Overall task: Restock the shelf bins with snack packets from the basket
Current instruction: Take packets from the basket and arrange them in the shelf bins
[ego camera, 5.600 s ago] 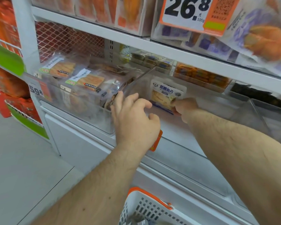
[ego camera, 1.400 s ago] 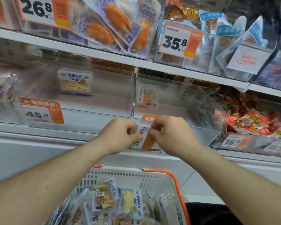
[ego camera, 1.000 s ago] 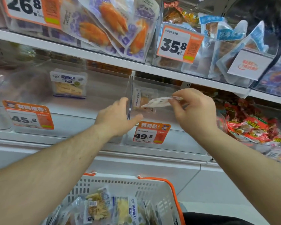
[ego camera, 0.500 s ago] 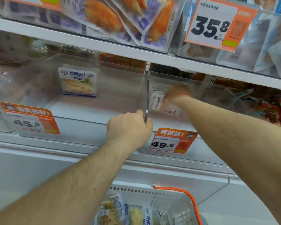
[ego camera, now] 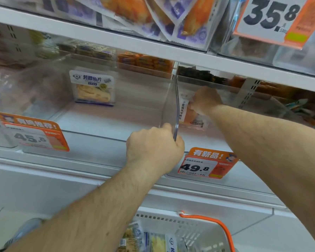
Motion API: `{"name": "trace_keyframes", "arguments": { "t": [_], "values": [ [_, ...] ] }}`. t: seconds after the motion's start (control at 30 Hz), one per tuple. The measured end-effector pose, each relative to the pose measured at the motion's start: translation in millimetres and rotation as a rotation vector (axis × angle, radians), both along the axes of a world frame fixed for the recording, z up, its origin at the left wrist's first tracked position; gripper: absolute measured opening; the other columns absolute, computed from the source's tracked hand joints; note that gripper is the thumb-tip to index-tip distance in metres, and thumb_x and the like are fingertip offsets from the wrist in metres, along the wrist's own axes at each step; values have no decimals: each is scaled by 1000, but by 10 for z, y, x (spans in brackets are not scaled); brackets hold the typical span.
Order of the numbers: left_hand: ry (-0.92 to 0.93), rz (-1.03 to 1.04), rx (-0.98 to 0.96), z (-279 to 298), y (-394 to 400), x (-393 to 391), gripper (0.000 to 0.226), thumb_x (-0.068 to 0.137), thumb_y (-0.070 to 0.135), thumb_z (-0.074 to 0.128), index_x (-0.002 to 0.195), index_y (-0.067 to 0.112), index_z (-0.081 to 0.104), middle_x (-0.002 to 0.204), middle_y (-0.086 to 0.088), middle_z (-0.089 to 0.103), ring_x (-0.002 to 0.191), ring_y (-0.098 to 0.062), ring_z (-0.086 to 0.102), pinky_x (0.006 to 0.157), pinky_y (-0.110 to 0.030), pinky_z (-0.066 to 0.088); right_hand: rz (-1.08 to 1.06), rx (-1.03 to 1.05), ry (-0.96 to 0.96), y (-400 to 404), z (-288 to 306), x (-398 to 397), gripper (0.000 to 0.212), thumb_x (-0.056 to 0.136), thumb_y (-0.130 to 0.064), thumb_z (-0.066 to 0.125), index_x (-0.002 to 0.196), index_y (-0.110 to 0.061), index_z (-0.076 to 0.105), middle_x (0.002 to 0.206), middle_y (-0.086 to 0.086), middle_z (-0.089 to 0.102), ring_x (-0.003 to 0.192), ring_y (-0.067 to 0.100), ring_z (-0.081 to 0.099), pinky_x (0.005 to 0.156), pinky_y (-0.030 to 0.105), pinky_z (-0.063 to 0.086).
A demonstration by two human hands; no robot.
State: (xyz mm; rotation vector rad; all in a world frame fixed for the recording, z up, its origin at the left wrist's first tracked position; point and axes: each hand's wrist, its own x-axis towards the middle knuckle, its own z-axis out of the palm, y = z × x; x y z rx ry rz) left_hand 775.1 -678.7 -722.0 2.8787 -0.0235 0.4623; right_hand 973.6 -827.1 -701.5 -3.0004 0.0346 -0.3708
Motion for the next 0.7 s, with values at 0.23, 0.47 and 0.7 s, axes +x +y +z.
{"name": "trace_keyframes", "arguments": {
  "t": [0.23, 0.47, 0.7],
  "values": [
    [6, -3, -25, 7, 4, -8, 25, 98, 47, 30, 93, 25, 39, 61, 4, 37, 67, -25, 46, 60, -31, 33, -30, 67, -38, -21, 158, -149, 20, 90, -21, 70, 79, -15, 53, 76, -1, 57, 62, 14, 53, 47, 21, 32],
    [115, -12, -48, 101, 20, -73, 34, 98, 50, 28, 98, 22, 48, 66, 4, 43, 73, -26, 49, 63, -32, 36, -7, 18, -29, 21, 441, -743, 17, 93, -29, 62, 89, -13, 63, 82, 3, 59, 65, 16, 54, 47, 25, 35],
    [84, -52, 50, 295, 64, -342, 53, 94, 59, 35, 124, 18, 47, 122, -5, 59, 113, -26, 54, 93, -43, 35, 109, 463, -226, 145, 612, -1696, 9, 87, -20, 62, 87, -20, 70, 83, -4, 68, 80, 17, 64, 71, 31, 53]
  ]
}}
